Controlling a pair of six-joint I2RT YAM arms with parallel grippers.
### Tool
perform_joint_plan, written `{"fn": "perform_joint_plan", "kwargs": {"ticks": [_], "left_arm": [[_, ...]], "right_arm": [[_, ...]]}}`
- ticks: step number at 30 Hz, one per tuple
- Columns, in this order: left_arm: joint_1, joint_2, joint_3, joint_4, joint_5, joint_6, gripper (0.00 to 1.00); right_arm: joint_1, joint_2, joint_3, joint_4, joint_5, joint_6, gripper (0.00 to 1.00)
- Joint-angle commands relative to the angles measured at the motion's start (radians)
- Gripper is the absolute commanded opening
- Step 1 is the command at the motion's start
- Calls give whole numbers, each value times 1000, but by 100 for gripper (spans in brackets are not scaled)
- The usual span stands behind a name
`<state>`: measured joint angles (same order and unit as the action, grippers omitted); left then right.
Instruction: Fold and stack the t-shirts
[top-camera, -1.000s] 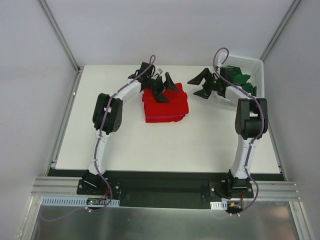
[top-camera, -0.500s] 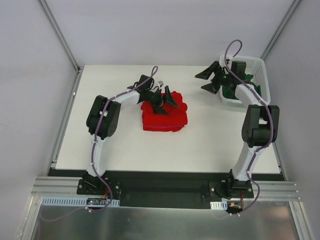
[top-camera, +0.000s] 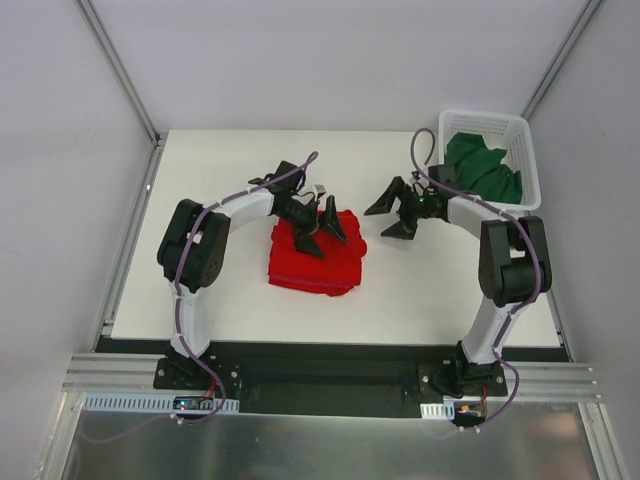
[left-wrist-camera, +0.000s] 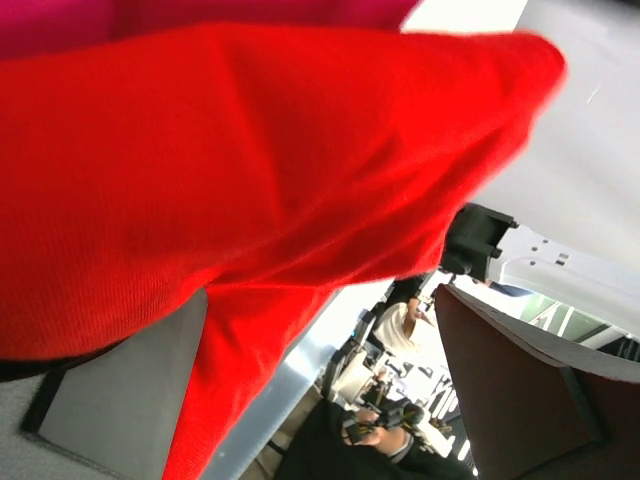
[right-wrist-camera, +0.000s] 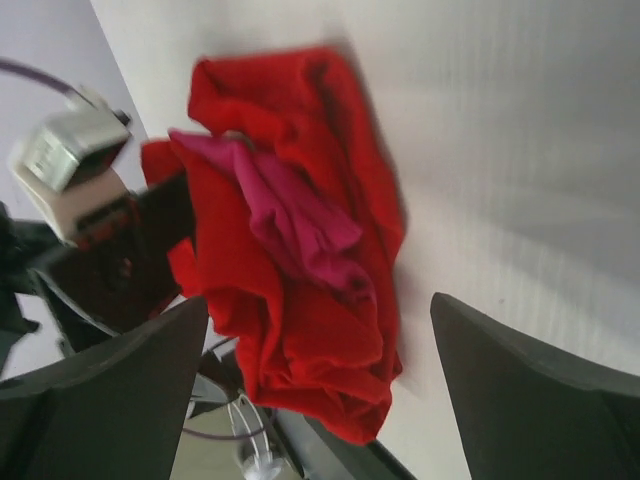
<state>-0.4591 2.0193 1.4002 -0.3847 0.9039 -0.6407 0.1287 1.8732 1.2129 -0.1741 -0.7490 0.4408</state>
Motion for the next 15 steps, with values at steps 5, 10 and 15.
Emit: {"fn": "perform_joint_plan", "kwargs": {"ticks": [5, 10, 15], "left_arm": [[-9, 19, 222, -99, -16, -85, 99], [-24, 93, 379, -98, 7, -143, 99], [-41, 177, 477, -98, -23, -177, 99]], "right_arm": [[28, -209, -262, 169, -85, 68, 96], [5, -207, -449, 646, -131, 318, 96], [5, -129, -503, 1002, -130, 514, 96]]}}
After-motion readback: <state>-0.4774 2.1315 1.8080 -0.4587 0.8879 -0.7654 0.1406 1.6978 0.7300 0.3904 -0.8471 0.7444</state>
